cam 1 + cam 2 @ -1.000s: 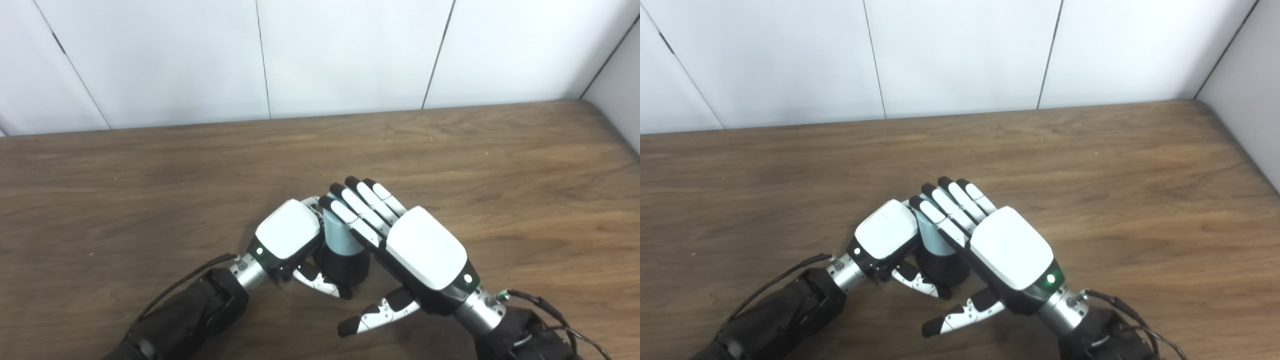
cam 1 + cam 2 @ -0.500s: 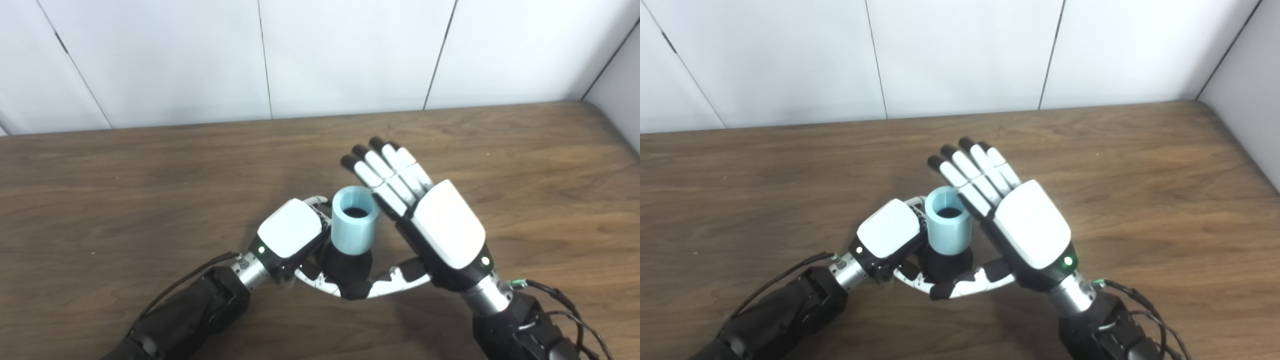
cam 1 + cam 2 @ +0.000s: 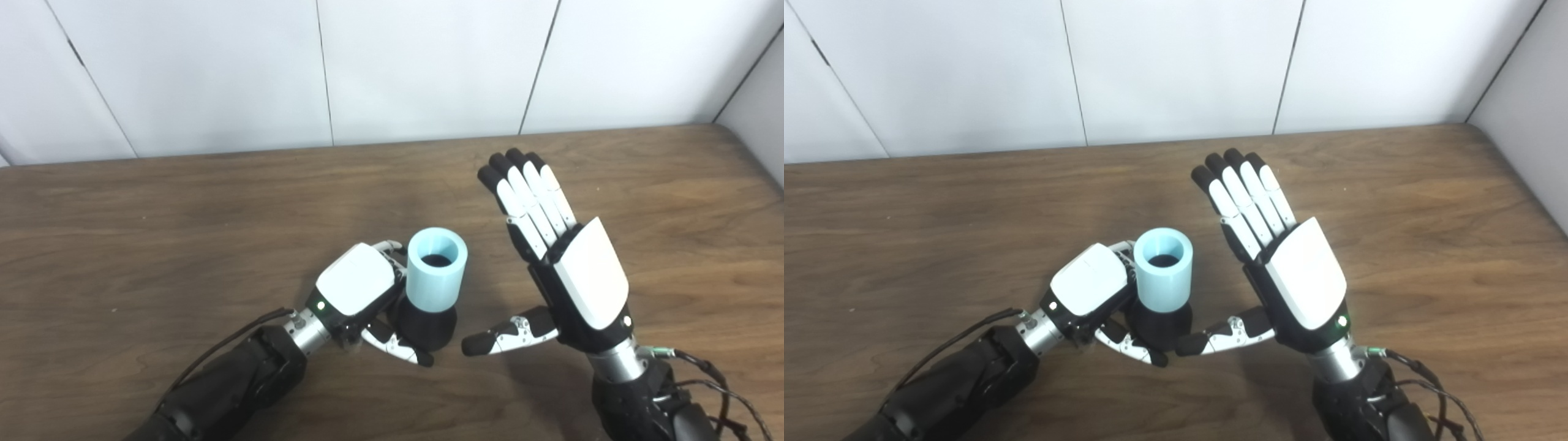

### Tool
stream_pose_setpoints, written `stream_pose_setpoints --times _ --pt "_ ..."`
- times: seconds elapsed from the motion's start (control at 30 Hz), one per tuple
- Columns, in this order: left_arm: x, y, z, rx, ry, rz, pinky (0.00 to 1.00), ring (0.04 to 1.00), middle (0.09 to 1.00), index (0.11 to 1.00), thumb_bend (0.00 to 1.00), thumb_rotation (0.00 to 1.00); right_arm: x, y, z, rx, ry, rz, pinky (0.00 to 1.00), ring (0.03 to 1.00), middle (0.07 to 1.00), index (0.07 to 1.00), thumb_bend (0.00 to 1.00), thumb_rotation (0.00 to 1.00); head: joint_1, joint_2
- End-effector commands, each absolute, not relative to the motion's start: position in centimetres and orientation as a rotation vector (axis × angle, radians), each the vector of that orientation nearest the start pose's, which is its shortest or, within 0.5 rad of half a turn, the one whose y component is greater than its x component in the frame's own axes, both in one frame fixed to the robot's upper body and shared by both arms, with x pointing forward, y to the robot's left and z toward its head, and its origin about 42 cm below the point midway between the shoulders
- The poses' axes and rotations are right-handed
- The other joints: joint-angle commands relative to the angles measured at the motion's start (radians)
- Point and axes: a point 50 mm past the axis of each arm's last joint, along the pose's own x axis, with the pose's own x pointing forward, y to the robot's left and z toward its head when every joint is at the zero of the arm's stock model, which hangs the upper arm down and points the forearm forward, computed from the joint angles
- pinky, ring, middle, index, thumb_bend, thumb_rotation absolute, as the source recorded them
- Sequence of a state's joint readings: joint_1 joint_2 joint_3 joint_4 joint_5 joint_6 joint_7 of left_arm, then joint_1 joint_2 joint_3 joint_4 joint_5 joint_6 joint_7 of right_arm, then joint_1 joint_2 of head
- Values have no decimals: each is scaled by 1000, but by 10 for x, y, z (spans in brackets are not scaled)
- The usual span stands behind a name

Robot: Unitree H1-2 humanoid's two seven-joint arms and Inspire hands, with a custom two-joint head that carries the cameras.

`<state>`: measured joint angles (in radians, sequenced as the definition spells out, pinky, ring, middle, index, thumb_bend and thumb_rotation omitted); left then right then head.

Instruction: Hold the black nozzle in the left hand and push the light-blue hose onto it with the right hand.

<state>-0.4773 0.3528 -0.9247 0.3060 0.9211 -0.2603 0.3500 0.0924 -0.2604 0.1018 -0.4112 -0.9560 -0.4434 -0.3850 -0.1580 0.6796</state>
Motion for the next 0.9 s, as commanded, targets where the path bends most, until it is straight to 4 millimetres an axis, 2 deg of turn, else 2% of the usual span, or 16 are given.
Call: stream_pose_setpoints --times 0.0,0.13,0.23,0.33,0.37,0.47,0.53,0.63,0.7,0.77,0.83,0.87 --pt "265 133 2 1430 -545 -1101 760 453 435 521 514 0 218 -231 225 -938 -999 -100 1000 1000 1000 1000 824 968 -1 1" --pt "265 133 1 1438 -546 -1096 765 459 437 519 514 0 220 -229 229 -769 -896 -124 1000 1000 1000 1000 828 891 1 0" --pt "265 134 1 1447 -547 -1091 767 464 435 519 515 0 222 -235 223 -599 -740 -143 962 1000 1000 1000 830 933 0 -2" --pt "265 135 2 1447 -552 -1079 764 460 423 525 512 0 223 -246 206 -415 -584 -153 970 1000 1000 1000 783 917 1 -3" --pt "265 135 3 1450 -554 -1075 756 441 419 523 512 0 222 -250 198 -375 -536 -161 966 1000 1000 1000 739 903 3 -2" --pt "265 136 4 1459 -550 -1072 759 429 415 522 513 0 219 -258 176 -267 -431 -174 952 996 1000 994 706 918 -4 2" --pt "265 136 6 1461 -545 -1074 769 452 422 529 512 0 218 -260 165 -175 -383 -178 960 992 987 973 626 876 -4 2" --pt "265 136 7 1461 -540 -1071 769 469 427 532 513 0 222 -264 159 -91 -338 -185 895 939 947 918 341 825 0 0" --pt "265 136 7 1458 -536 -1070 773 477 430 534 512 0 224 -268 154 -62 -282 -207 868 912 923 894 215 817 -1 1" --pt "264 136 7 1453 -534 -1065 776 487 438 533 513 0 225 -271 148 -43 -238 -223 859 893 904 881 162 761 -5 0" --pt "264 136 7 1452 -532 -1060 776 493 438 532 513 0 226 -275 142 -26 -208 -233 841 879 886 872 160 500 -8 -2" --pt "264 136 7 1454 -529 -1061 776 496 439 532 513 0 227 -276 138 -22 -191 -234 836 874 881 868 163 412 -8 -2"
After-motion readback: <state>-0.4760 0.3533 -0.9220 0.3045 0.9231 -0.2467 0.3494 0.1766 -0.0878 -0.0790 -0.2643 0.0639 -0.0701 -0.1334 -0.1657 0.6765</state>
